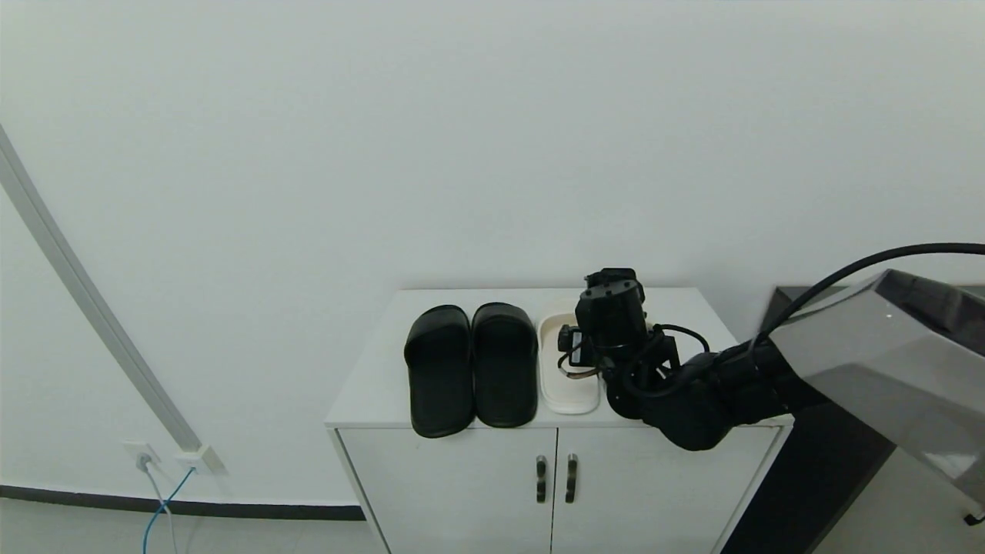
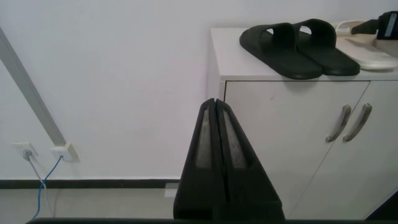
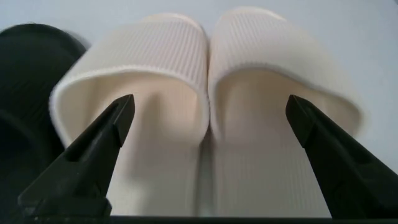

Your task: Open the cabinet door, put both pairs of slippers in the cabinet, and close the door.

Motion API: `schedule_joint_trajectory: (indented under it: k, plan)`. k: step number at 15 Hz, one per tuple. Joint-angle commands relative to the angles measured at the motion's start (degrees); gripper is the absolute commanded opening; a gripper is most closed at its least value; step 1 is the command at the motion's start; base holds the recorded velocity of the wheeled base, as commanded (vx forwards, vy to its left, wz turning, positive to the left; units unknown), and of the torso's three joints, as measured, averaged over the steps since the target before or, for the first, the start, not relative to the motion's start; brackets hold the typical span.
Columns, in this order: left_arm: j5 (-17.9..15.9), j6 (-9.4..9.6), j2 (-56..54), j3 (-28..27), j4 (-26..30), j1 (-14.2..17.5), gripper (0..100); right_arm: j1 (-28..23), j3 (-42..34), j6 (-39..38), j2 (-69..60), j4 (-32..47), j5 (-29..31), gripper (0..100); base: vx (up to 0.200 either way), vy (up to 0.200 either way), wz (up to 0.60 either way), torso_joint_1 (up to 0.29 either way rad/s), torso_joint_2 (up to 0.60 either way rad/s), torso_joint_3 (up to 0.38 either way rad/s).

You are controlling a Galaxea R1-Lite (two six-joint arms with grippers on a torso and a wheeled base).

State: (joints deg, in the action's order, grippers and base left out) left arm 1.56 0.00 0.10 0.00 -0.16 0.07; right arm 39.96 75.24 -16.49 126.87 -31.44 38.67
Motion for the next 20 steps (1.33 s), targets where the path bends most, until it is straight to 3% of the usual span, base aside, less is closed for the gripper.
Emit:
schedule_joint_trajectory:
  k: [1, 3, 11, 12, 18, 20]
  plan:
    - [0.0, 0.0, 0.0, 0.0, 0.0, 0.0, 0, -1.1, 1.7, 1.7, 3.7, -2.3, -0.5, 100, 0.0, 0.0, 0.0, 0.0, 0.0, 0.0]
    - [0.0, 0.0, 0.0, 0.0, 0.0, 0.0, 0, -2.0, 2.8, 4.7, 5.6, -6.7, -0.7, 100, 0.0, 0.0, 0.0, 0.0, 0.0, 0.0]
    - [0.0, -0.09, 0.0, 0.0, 0.0, 0.0, 0, -4.0, 6.7, 5.3, 7.6, -6.8, -1.4, 100, 0.0, 0.0, 0.0, 0.0, 0.0, 0.0]
    - [0.0, 0.0, 0.0, 0.0, 0.0, 0.0, 0, -4.0, 6.6, 5.3, 7.5, -6.9, -1.9, 0, 0.0, 0.0, 0.0, 0.0, 0.0, 0.0]
    - [0.0, -0.18, 0.0, 0.0, 0.0, 0.0, 0, -4.2, 5.6, 5.3, 6.2, -6.8, -1.9, 0, 0.0, 0.0, 0.0, 0.0, 0.0, 0.0]
    - [0.0, -0.18, 0.0, 0.0, 0.0, 0.0, 0, -3.7, 1.6, 5.6, 1.7, -6.7, -2.1, 0, 0.0, 0.0, 0.0, 0.0, 0.0, 0.0]
